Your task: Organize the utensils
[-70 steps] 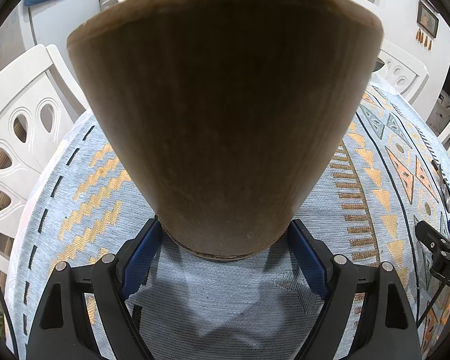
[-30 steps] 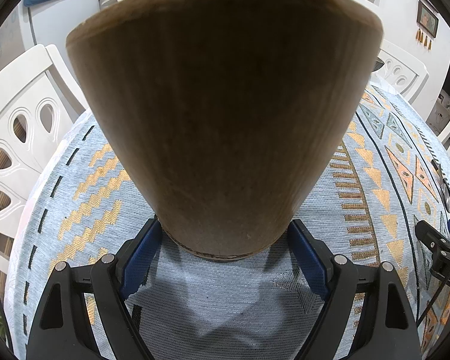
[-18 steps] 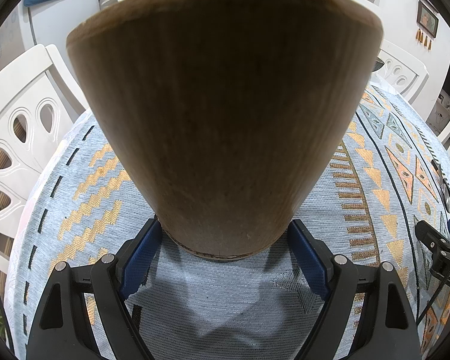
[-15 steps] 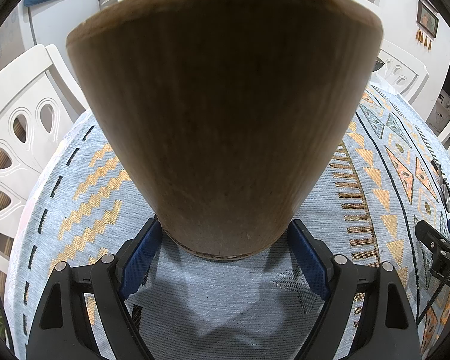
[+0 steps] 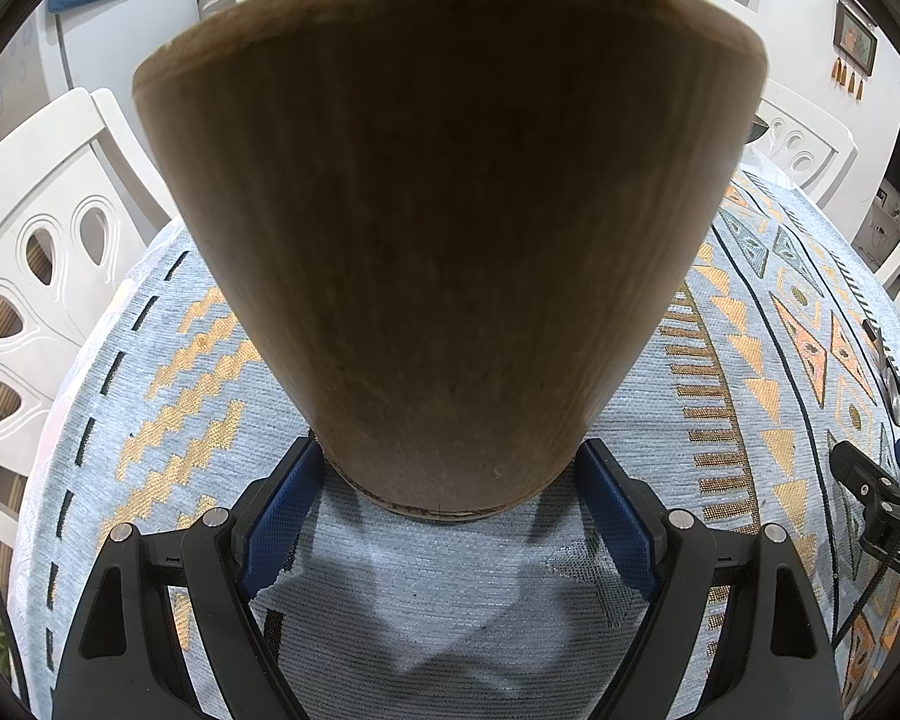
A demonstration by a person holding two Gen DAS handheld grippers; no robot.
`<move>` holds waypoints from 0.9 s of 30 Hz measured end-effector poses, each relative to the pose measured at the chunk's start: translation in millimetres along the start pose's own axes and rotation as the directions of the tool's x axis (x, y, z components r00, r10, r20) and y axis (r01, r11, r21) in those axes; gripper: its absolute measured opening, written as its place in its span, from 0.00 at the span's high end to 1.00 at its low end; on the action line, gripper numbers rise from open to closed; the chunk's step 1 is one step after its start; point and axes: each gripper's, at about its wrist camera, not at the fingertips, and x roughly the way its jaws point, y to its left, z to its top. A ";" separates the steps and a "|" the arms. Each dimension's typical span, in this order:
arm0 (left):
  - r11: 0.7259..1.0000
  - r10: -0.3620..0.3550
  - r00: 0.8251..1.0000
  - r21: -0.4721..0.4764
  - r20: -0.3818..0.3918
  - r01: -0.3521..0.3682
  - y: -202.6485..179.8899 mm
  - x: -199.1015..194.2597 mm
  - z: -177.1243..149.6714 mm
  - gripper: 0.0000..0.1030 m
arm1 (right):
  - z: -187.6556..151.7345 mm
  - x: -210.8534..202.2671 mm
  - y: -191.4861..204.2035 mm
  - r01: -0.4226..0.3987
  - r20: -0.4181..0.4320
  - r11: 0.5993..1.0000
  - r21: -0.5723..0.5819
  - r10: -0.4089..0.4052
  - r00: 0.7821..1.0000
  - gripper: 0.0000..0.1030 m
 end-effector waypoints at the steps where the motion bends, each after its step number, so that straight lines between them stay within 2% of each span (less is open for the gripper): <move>1: 1.000 0.000 1.000 0.000 0.000 0.000 -0.2 0.0 -0.1 0.17 | 0.0 0.0 0.0 0.000 0.000 1.000 0.000 0.000 1.000 0.00; 27: 1.000 -0.006 1.000 0.002 -0.003 0.006 -3.9 3.2 1.6 0.15 | 0.0 0.1 0.1 -0.001 0.000 1.000 0.000 0.001 1.000 0.00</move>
